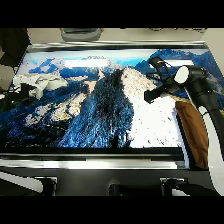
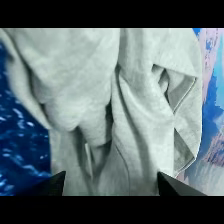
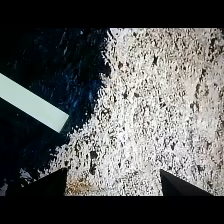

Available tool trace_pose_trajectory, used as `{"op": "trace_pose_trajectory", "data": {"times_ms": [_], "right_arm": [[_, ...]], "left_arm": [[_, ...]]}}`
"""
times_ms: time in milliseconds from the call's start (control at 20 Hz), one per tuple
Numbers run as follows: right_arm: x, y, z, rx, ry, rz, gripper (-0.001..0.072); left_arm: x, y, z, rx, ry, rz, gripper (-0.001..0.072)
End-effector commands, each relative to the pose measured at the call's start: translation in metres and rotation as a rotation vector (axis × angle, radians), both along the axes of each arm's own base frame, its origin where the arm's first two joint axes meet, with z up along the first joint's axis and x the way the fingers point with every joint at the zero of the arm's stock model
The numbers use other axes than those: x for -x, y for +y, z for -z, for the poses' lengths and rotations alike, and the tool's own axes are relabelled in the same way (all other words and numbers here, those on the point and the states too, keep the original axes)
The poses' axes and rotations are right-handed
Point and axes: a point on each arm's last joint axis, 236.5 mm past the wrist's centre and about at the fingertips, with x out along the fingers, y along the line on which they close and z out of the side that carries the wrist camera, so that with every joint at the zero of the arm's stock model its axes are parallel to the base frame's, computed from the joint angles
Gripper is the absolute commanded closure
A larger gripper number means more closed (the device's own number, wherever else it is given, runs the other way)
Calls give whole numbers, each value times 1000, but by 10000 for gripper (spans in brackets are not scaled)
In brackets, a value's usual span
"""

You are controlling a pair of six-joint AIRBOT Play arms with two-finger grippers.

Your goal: Fold the shirts.

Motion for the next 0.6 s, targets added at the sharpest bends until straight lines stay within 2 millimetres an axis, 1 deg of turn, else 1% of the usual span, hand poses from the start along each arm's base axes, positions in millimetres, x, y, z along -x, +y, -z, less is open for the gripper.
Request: {"op": "trace_pose_trajectory", "data": {"times_ms": [0, 50, 100, 150, 200, 250, 300, 350, 400, 450, 500, 550], "right_arm": [[7, 12, 0, -51, 33, -7, 43], [10, 15, 0, -65, 44, -8, 43], [12, 16, 1, -69, 54, -11, 43], [15, 15, 2, -66, 68, -14, 43], [19, 14, 4, -57, 86, -20, 43], [24, 12, 6, -45, 104, -26, 43], [26, 8, 7, -24, 109, -39, 43], [29, 1, 7, 16, 109, -58, 43], [31, -10, 4, 67, 106, -65, 43], [33, -23, -2, 118, 95, -58, 43], [36, -34, -12, 162, 78, -50, 43], [43, -43, -25, 195, 62, -42, 43]], "left_arm": [[-25, -11, 23, 42, -38, -13, 12], [-26, -14, 27, 60, -30, -19, 253], [-26, -16, 27, 70, -28, -17, 575], [-27, -20, 21, 73, -34, 1, 677], [-28, -22, 10, 53, -55, 28, 678], [-30, -24, -11, 7, -93, 70, 679], [-31, -28, -37, -54, -140, 122, 679], [-29, -34, -72, -131, -202, 185, 680], [-24, -45, -110, -203, -266, 250, 680], [-14, -60, -149, -268, -328, 321, 680], [-1, -80, -186, -319, -384, 391, 680], [18, -104, -224, -367, -432, 459, 681]]}}
